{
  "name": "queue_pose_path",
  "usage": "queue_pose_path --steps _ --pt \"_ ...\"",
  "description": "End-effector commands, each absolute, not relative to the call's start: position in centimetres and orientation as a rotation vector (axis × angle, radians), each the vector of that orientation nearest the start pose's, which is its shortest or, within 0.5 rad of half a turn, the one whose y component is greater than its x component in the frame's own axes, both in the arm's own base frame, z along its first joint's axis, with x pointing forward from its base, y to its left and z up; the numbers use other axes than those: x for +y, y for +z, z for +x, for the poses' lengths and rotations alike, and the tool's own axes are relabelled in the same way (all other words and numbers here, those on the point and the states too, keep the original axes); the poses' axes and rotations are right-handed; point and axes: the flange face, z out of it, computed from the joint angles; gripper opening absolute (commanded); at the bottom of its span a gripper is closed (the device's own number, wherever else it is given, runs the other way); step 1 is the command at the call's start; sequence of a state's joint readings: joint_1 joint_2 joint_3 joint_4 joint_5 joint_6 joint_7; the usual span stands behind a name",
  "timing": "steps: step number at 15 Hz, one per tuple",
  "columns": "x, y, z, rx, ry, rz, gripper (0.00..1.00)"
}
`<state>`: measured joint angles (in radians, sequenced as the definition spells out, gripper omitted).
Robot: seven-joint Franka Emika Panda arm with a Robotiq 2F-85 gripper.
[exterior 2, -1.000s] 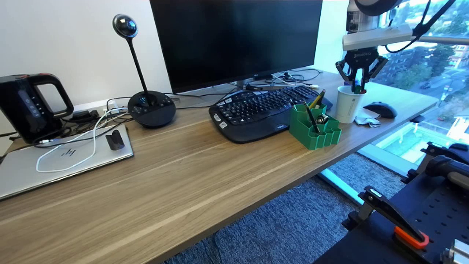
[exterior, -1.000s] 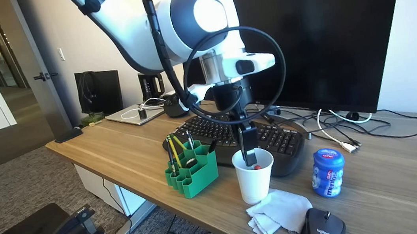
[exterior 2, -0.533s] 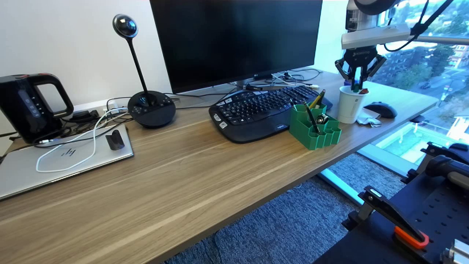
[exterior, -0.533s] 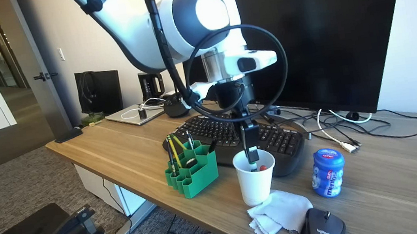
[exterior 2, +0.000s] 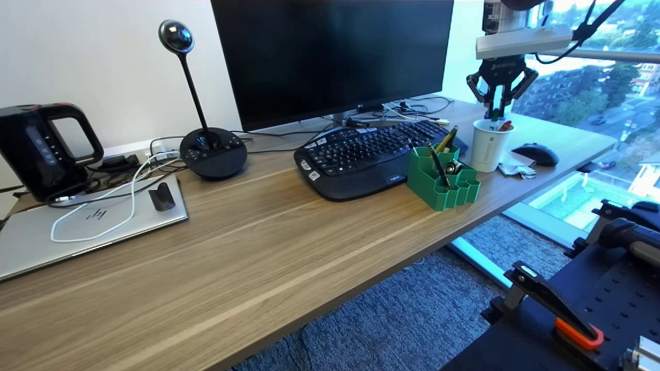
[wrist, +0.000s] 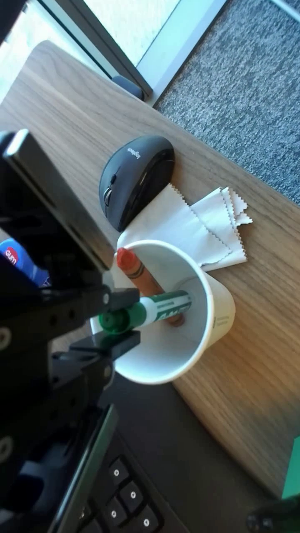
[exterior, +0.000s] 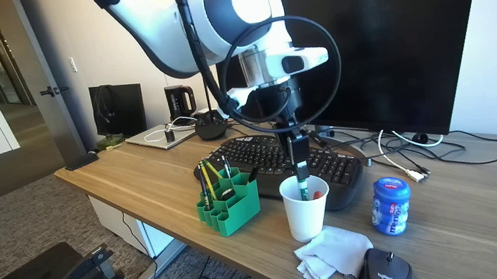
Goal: Remove the pen from the cup and put it in the green holder
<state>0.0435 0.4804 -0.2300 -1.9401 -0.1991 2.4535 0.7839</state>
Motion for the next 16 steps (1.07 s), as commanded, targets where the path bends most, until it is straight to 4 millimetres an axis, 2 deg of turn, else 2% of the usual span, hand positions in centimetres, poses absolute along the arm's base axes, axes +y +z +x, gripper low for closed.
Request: queue_pose_path --steps 1,7,16 --pt "-10.3 27.1 61.6 1.268 -0.244 -3.073 0.05" --pt "-9.4 30.8 61.2 1.204 -0.317 -3.052 0.05" --pt "-7.0 34.9 59.4 1.017 -0.376 -3.053 0.05"
